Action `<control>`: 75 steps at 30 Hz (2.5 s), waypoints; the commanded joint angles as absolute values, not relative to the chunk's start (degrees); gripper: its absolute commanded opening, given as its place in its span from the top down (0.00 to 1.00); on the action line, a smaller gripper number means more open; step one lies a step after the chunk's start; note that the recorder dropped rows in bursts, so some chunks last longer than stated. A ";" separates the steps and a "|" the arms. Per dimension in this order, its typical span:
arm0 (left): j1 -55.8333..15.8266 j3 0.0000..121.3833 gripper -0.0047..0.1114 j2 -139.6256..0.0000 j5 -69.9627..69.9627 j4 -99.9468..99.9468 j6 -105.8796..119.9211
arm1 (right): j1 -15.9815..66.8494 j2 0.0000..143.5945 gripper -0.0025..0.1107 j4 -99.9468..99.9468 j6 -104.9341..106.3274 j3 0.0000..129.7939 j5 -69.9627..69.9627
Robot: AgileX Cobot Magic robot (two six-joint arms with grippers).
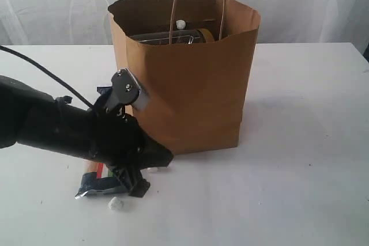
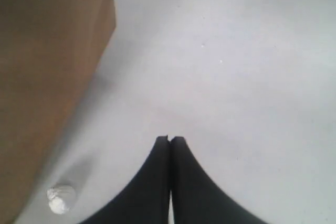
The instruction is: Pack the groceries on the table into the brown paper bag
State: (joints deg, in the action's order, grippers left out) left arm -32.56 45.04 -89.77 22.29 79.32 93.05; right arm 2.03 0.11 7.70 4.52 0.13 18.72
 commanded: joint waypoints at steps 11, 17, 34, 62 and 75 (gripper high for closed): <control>-32.65 44.36 0.47 -101.94 11.12 86.70 97.87 | 2.23 0.00 0.98 7.64 4.27 0.00 18.17; -32.65 47.42 0.48 -105.03 12.85 88.74 97.66 | 2.23 0.00 0.98 7.64 4.27 0.00 18.17; -32.65 48.71 0.96 -106.91 12.76 90.34 96.68 | 2.23 0.00 0.98 7.64 4.27 0.00 18.17; -32.65 48.71 0.71 -101.91 21.03 79.15 77.96 | 2.23 0.00 0.98 7.64 4.27 0.00 18.17; -32.79 48.60 0.96 -98.54 27.97 78.91 76.38 | 2.23 0.00 0.98 7.64 4.27 0.00 18.17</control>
State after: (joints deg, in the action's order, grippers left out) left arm -32.54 49.08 -100.80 25.99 78.33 76.88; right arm 2.03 0.11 7.70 4.52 0.13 18.72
